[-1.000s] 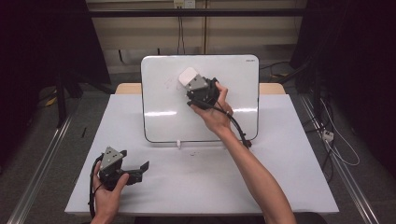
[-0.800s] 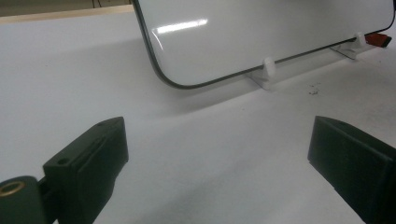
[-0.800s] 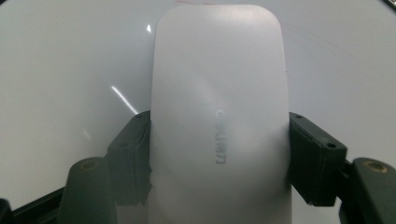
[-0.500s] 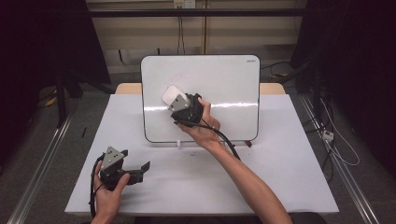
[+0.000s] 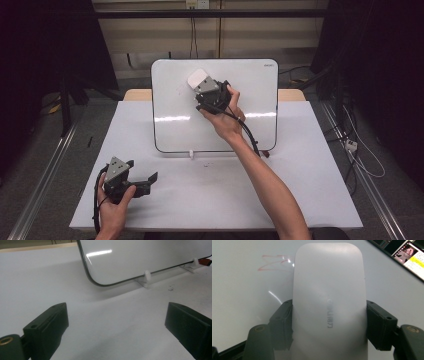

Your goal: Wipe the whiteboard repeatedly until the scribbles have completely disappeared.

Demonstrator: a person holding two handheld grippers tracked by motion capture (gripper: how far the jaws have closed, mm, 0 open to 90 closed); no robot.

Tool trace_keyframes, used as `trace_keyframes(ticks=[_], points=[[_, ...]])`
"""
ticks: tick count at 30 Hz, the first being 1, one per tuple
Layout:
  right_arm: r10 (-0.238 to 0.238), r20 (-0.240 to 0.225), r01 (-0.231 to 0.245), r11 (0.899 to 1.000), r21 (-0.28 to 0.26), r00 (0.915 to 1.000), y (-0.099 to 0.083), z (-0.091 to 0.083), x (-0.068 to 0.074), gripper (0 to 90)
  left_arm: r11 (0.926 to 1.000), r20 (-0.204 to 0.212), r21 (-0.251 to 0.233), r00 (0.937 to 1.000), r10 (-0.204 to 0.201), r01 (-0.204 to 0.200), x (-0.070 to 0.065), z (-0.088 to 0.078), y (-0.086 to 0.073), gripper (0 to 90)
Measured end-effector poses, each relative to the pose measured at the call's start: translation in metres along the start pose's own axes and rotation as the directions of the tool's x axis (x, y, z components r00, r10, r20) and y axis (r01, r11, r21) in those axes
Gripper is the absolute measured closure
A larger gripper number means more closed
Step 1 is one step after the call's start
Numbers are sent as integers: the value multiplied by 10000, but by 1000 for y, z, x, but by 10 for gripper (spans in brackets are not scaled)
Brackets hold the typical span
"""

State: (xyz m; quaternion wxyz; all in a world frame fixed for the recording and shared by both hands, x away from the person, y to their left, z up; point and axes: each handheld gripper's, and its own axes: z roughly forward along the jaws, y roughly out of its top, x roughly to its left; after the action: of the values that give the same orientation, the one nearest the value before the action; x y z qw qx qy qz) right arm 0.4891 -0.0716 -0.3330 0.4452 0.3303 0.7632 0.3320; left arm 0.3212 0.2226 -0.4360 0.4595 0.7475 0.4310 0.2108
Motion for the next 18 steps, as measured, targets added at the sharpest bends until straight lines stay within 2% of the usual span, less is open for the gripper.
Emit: trace_keyframes(ticks=[5,7,9,11,15,18], points=[[382,224,-383,9992,64,9990,9,3,-13,317,10000,41,-13,10000,66,-66,1,0,1,49],[261,430,-261,9997,2,9987,9,3,-9,317,10000,-2,-36,10000,44,-44,1,1,1,49],[354,431,-353,9994,-43,9984,8,3,-9,318,10000,-6,-10,10000,36,-36,1,1,1,49],[264,355,-263,9996,-33,9990,8,2,-7,318,10000,-2,-3,10000,-7,7,1,1,1,49],[-243,122,242,9997,53,9996,5,1,7,318,10000,-18,-22,10000,56,-56,1,0,1,49],[-369,-43,369,9993,43,9993,1,1,16,318,10000,25,-24,10000,44,-44,0,1,1,49]])
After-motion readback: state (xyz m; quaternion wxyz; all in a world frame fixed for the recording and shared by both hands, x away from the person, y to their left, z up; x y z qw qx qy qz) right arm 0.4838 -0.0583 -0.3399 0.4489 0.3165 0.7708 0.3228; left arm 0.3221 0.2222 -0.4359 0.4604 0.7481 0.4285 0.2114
